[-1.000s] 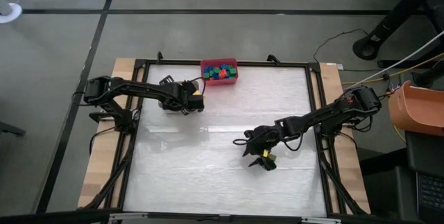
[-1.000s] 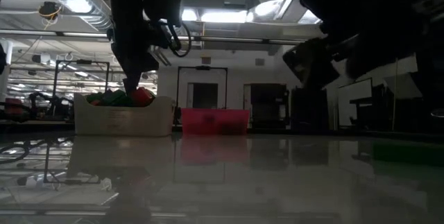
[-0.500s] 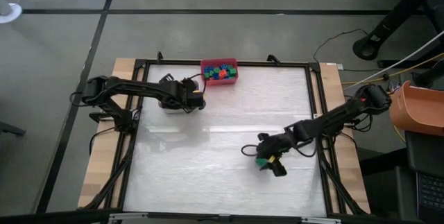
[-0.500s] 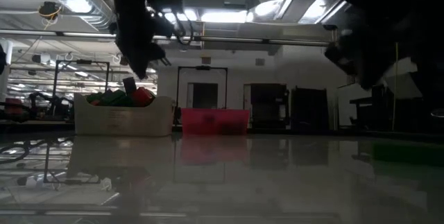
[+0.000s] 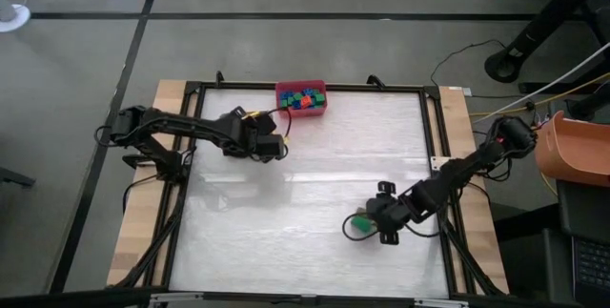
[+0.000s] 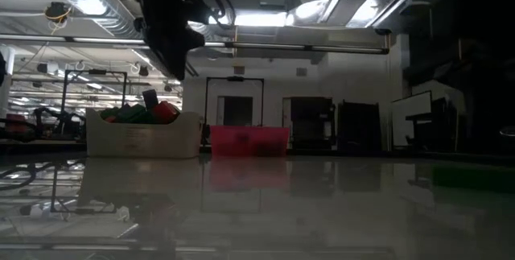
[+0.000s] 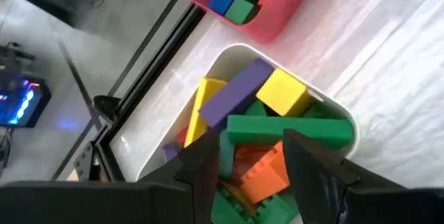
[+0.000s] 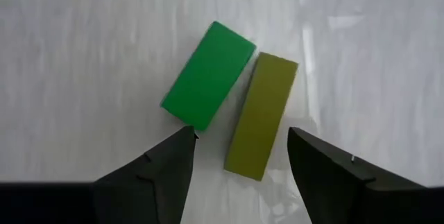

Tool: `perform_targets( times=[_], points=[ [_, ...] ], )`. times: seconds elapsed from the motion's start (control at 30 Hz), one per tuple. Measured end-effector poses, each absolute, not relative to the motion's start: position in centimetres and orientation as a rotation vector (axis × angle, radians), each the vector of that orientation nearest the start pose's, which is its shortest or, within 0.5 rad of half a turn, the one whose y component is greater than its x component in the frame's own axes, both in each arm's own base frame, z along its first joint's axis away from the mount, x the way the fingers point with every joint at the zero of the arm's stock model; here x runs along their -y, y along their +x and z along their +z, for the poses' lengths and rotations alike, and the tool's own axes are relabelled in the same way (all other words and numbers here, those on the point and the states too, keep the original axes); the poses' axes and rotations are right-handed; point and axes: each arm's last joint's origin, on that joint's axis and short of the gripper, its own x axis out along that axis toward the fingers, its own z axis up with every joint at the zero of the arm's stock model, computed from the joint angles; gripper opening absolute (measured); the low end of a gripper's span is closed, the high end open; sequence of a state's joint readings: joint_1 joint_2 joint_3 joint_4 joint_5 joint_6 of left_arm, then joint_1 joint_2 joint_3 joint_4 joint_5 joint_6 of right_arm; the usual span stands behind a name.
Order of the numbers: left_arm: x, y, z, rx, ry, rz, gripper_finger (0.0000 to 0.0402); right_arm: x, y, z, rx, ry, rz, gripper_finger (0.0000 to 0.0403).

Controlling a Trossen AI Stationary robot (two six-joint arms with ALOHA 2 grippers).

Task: Sort blocks by size
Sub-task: Put the large green wooden block into the white bin

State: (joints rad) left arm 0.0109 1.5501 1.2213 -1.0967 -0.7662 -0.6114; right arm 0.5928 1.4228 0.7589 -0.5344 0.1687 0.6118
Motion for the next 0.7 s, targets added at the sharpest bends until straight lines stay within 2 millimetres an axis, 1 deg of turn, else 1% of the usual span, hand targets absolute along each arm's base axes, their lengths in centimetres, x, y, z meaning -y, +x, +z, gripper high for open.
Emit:
perform_targets(
  times=[0.13,0.37,0.47,0.57,0.7],
  points=[
    [-1.7,28.0,25.8,-1.070,0.048,0.981,0.0147,-13.7,20.5,16.4,-1.196,0.076,-0.022,0.0230],
    [-0.8,28.0,25.7,-1.062,0.060,0.954,0.0143,-13.9,20.8,14.5,-1.280,0.052,-0.044,0.0230],
    [-0.3,28.1,25.8,-1.050,0.056,0.946,0.0143,-14.0,20.9,14.0,-1.297,0.042,-0.051,0.0226],
    [0.2,28.1,25.8,-1.030,0.036,0.946,0.0143,-14.1,21.0,13.6,-1.306,0.034,-0.057,0.0205],
    [1.2,28.5,25.7,-1.004,-0.024,0.887,0.0143,-14.1,21.1,13.6,-1.291,0.024,-0.065,0.0149]
  ],
)
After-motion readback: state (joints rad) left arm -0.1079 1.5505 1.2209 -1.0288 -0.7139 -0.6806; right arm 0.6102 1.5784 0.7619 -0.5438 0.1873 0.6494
